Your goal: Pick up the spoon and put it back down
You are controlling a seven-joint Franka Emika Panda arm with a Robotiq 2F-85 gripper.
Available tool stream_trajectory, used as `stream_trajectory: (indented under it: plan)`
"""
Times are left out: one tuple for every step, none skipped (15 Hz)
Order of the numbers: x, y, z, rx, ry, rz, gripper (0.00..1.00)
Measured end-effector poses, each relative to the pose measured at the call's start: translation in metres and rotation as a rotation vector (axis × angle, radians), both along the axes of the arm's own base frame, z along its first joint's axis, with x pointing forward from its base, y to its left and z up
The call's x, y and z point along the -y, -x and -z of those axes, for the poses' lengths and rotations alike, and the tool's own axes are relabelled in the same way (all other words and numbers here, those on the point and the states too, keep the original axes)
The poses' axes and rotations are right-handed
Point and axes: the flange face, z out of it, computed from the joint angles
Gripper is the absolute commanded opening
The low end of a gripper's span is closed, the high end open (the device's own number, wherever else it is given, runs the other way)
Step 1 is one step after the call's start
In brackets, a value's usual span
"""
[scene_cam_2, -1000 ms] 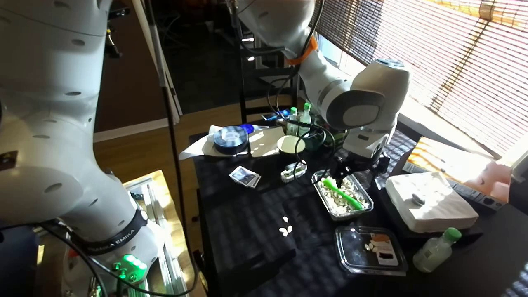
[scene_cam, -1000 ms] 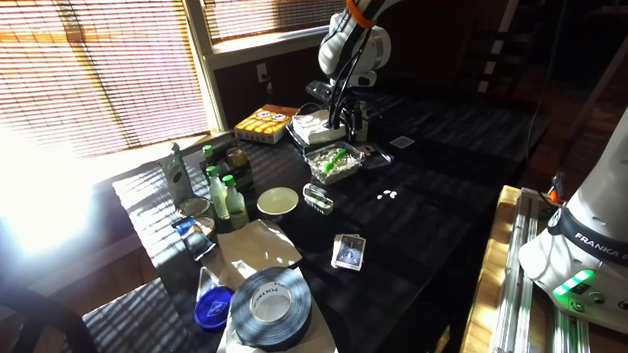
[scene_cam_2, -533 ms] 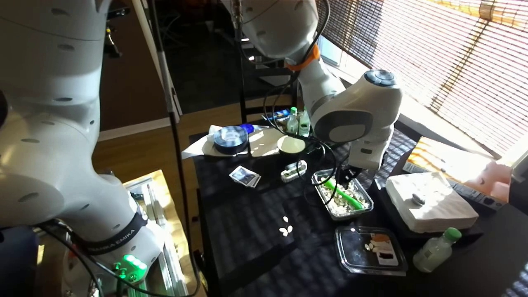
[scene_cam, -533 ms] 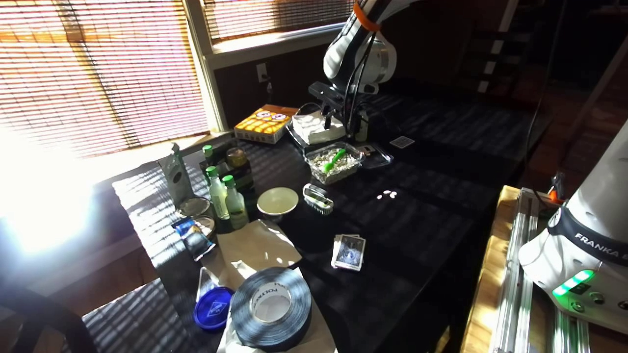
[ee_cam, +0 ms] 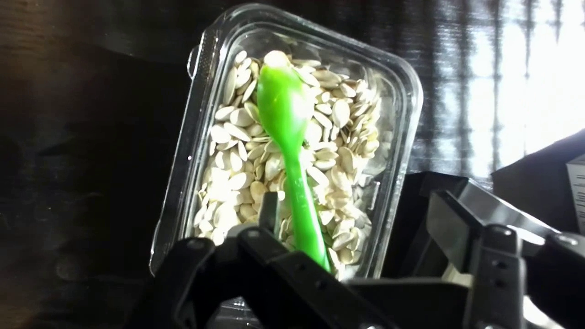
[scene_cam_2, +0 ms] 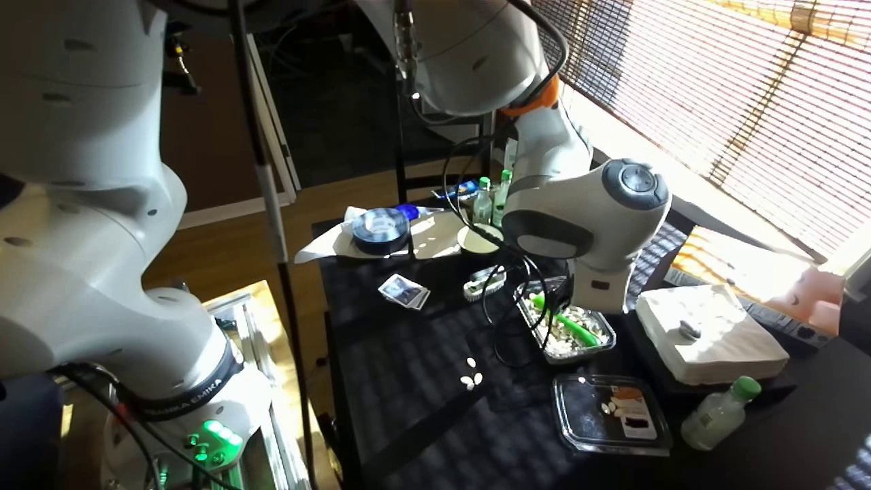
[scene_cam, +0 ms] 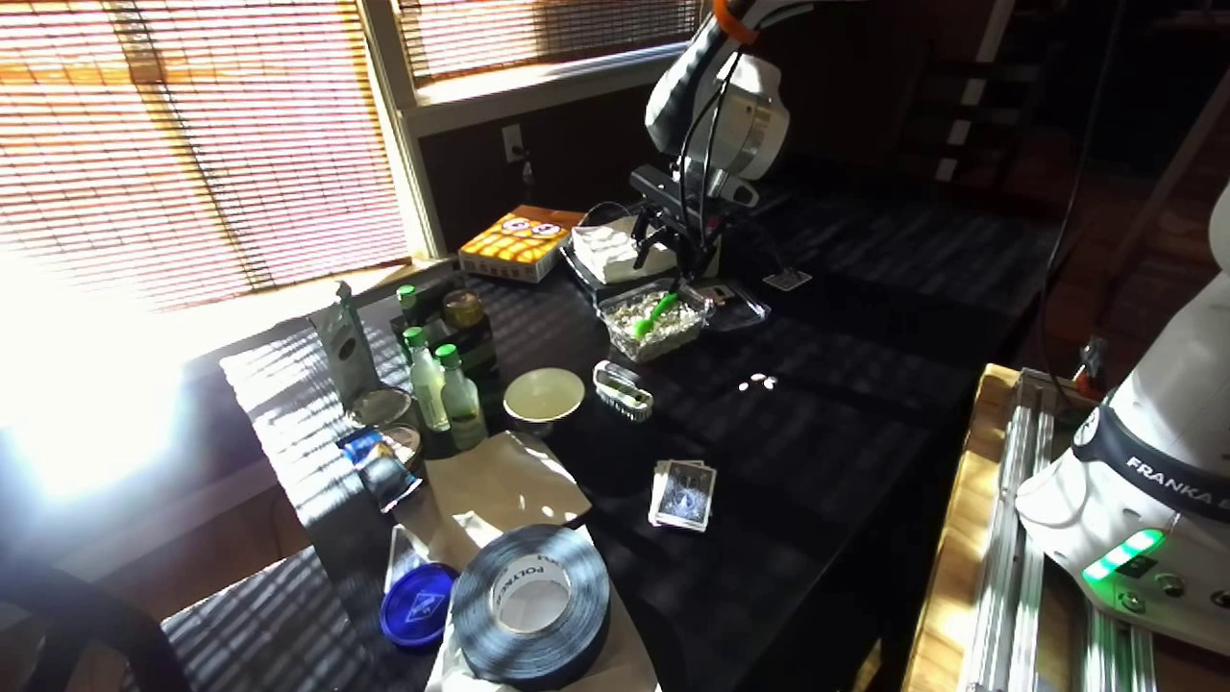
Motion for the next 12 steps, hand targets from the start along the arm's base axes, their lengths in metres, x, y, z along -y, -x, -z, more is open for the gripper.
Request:
stream_trajectory:
  plan:
    - [0.003,0.003,0.005,-0.003,-0.001,0.008,0.76]
    - [0.005,0.006,0.01,-0.009,-0.001,0.016,0.74]
    - [0.005,0.008,0.015,-0.013,0.001,0.021,0.71]
    - [0.005,0.01,0.019,-0.018,0.003,0.022,0.61]
    - [0.004,0.011,0.022,-0.021,0.007,0.019,0.5]
    - [0.003,0.012,0.024,-0.024,0.014,0.013,0.42]
    - [0.002,0.012,0.026,-0.026,0.021,0.008,0.33]
    - [0.001,0.012,0.027,-0.028,0.031,0.003,0.26]
    - [0.002,0.012,0.028,-0.03,0.043,0.001,0.2]
    - [0.003,0.013,0.029,-0.032,0.054,0.0,0.14]
    - [0.004,0.013,0.03,-0.034,0.067,0.001,0.17]
    - [0.005,0.014,0.031,-0.035,0.08,0.003,0.16]
